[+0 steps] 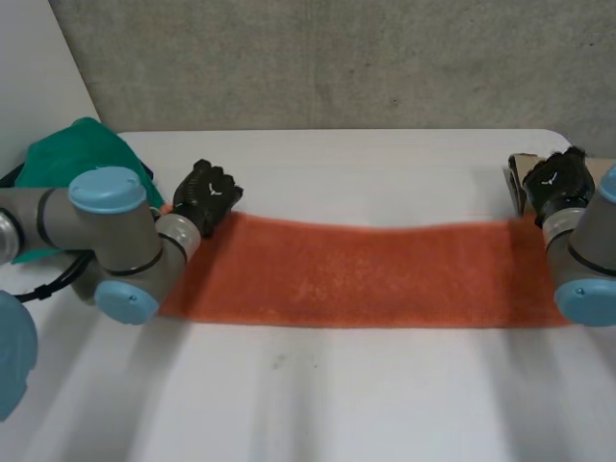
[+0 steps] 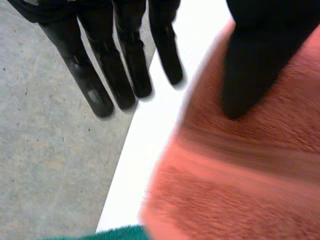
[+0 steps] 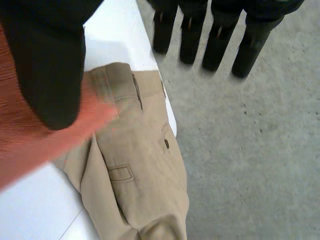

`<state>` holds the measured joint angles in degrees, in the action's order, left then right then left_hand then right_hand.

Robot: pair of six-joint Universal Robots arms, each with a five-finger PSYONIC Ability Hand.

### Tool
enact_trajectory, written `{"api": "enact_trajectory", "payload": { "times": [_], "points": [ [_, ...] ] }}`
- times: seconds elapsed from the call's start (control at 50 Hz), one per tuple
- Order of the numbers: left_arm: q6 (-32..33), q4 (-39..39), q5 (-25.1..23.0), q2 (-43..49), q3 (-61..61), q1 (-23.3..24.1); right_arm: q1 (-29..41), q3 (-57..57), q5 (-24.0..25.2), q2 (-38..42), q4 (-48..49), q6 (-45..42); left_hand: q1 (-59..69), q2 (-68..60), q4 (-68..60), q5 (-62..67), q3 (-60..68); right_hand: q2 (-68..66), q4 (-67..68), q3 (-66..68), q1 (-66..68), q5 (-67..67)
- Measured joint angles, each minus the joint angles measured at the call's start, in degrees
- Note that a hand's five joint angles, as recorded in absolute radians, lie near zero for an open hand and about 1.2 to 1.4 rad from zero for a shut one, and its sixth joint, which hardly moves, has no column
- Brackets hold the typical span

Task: Fold the laundry.

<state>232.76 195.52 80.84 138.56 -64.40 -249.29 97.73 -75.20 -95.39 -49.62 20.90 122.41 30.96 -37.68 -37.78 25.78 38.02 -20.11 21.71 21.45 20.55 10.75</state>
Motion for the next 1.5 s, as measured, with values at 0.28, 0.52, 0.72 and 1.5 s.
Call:
{"api": "enact_trajectory", "payload": {
  "times": [0.28, 0.52, 0.72, 1.5],
  "points": [
    [-6.1, 1.3, 1.2, -14.5, -12.8, 2.0, -1.8, -13.2, 5.6, -17.1, -6.9, 14.1, -20.2, 25.8, 26.1, -22.9, -25.7, 7.4, -8.8, -8.6, -7.1, -7.4],
    [-16.9, 2.0, 0.2, -28.1, -29.1, 1.7, -18.3, -26.3, 24.8, -25.7, -19.9, 14.1, -20.2, 25.8, 26.1, -22.9, -25.7, -5.4, 4.3, 4.3, 5.3, 5.7],
    [-18.1, 2.5, -1.4, -28.7, -31.5, 1.6, -22.9, -28.9, 29.8, -19.5, -12.5, 13.7, -20.2, 25.8, 26.1, -22.9, -25.7, -15.8, 13.9, 14.4, 15.2, 15.1],
    [-25.5, 2.4, -1.6, -35.4, -35.4, 1.6, -24.7, -32.0, 37.9, -22.9, -9.3, 14.1, -20.2, 25.8, 26.1, -22.9, -25.7, -10.6, 9.2, 9.2, 10.2, 10.6]
  ]
}}
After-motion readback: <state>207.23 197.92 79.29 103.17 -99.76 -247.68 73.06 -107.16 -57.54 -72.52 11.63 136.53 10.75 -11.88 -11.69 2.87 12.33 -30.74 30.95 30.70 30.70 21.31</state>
